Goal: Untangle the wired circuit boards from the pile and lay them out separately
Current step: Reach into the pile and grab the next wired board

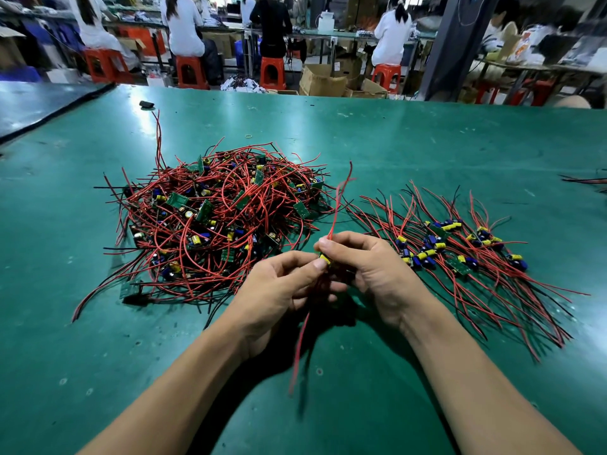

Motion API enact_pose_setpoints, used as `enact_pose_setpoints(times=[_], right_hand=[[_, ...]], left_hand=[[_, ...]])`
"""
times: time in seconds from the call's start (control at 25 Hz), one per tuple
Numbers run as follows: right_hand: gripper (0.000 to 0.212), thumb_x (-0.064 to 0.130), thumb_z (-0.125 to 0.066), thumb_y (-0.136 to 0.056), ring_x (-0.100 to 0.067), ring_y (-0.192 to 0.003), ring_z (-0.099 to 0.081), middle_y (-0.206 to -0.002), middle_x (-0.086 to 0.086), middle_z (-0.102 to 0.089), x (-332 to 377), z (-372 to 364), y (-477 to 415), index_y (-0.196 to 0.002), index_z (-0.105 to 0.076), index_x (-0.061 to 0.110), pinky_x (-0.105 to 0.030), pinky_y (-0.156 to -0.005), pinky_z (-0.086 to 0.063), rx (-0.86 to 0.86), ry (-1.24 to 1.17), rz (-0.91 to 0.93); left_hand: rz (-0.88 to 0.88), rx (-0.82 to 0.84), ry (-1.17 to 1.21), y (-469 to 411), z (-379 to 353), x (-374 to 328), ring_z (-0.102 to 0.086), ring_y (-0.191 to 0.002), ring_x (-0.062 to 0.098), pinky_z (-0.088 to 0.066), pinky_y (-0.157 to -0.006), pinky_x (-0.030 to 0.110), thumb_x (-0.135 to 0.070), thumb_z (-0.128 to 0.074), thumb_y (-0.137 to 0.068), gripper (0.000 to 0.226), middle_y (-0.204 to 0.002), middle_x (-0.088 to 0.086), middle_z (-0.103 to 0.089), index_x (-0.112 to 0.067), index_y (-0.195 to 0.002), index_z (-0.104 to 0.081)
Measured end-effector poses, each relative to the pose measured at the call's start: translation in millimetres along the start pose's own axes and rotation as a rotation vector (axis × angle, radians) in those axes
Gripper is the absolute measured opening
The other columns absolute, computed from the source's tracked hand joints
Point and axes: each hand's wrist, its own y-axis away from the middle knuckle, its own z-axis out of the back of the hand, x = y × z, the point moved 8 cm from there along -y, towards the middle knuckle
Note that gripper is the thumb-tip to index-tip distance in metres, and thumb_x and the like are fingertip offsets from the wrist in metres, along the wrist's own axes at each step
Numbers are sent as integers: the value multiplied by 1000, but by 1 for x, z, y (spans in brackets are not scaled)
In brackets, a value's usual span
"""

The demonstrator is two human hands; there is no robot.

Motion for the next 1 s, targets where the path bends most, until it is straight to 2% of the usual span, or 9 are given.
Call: enact_pose_setpoints(times=[0.12,0.2,0.28,0.36,0.56,0.72,0.84,0.92,1.0], right_hand=[[19,30,-87,-64,-15,-50,-53,-66,-2,-59,1,4,-1,-73,-73,23,-25,-46,-47,-35,-139,-7],[20,31,-88,-64,-15,-49,-51,-64,-2,-58,1,6,-1,-69,-70,23,-24,-45,-45,-55,-113,1],[21,31,-88,-65,-14,-53,-52,-64,0,-59,3,4,0,-68,-68,22,-25,-46,-47,-34,-35,24],[23,31,-88,-63,-14,-60,-58,-70,-1,-64,3,1,0,-70,-69,20,-27,-56,-51,-2,25,41],[21,30,-86,-64,-15,-71,-62,-79,-4,-70,1,-2,1,-77,-75,18,-31,-71,-52,35,57,34],[23,31,-73,-87,-18,-66,-65,-82,-9,-71,-2,-10,4,-98,-78,12,-24,-55,-53,92,173,-2],[25,26,-70,-92,-22,-62,-65,-79,-16,-70,-4,-6,2,-98,-76,2,-26,-51,-53,44,167,-12],[24,29,-72,-91,-21,-55,-56,-69,-18,-61,-2,3,-1,-92,-78,6,-23,-47,-46,-44,232,24],[24,34,-72,-91,-16,-46,-39,-59,-12,-46,-1,15,-5,-88,-79,11,-20,-43,-31,-148,271,53]], left_hand=[[24,32,3,2,-3,0,-74,-85,30,-61,-73,34,-14,-67,-82,21,-98,23,-73,-3,-100,-68],[47,24,3,2,-4,2,-74,-84,31,-62,-75,36,-14,-68,-79,27,-98,24,-73,-4,-104,-67],[36,0,-44,2,-3,1,-74,-81,30,-60,-74,35,-15,-70,-77,20,-95,21,-74,-8,-95,-71],[8,-32,-124,2,-1,-1,-73,-77,28,-59,-70,32,-11,-68,-85,6,-91,19,-74,-10,-87,-73],[-34,-101,-207,1,3,-5,-69,-64,20,-59,-59,26,-2,-63,-90,21,-78,13,-74,-11,-80,-79],[-70,-117,-238,1,4,-5,-68,-56,19,-56,-54,26,-8,-63,-92,20,-72,12,-72,-10,-79,-78],[-54,-132,-277,0,6,-5,-64,-50,17,-51,-47,21,-5,-62,-92,24,-66,10,-70,-9,-75,-78],[-46,-142,-300,0,7,-6,-58,-44,12,-45,-43,17,-4,-65,-90,23,-61,7,-67,-9,-70,-77],[-49,-135,-370,-1,6,-5,-53,-42,9,-41,-43,15,-6,-67,-88,20,-57,4,-65,-7,-70,-76]])
